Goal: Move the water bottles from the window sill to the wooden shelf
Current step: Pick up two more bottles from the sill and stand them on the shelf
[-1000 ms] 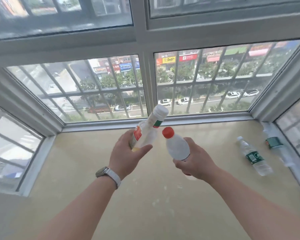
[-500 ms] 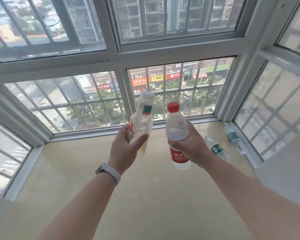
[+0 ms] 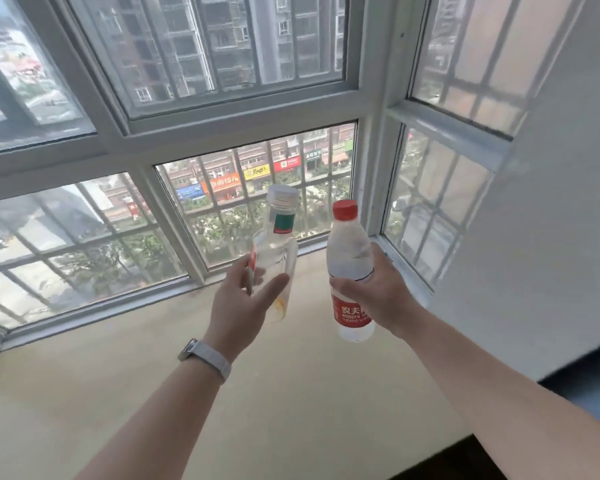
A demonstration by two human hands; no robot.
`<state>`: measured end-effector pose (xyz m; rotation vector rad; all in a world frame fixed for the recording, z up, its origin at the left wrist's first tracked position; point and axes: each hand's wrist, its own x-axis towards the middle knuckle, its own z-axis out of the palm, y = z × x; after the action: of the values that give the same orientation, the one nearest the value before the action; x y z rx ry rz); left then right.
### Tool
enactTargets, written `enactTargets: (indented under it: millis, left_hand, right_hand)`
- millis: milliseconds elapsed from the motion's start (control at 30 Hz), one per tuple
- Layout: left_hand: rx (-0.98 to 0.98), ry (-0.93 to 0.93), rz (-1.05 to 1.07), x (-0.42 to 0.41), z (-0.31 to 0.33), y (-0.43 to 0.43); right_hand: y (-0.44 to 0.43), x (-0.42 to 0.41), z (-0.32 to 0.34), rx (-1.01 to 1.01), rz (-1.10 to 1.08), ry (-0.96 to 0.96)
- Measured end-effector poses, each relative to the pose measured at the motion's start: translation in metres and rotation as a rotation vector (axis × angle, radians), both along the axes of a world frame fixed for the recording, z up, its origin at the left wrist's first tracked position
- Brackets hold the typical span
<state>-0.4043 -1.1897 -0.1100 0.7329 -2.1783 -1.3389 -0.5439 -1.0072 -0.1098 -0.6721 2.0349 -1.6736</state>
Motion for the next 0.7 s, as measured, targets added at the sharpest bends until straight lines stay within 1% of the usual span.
enactTargets:
  millis: [333, 500, 700]
  left_hand:
    - [0.064, -0.006, -0.320, -0.059, -0.006, 0.050]
    - [0.124, -0.033, -0.519, -0.077, -0.013, 0.082]
    - [0.143, -0.054, -0.806, -0.092, -0.017, 0.127]
  right_hand:
    - [0.087, 0.003, 0.001, 0.003, -0.375, -0.021]
    - [0.131, 0.030, 0.002, 0.049, -0.593, -0.011]
    - [0.181, 0.069, 0.009, 0.081, -0.862, 0.004]
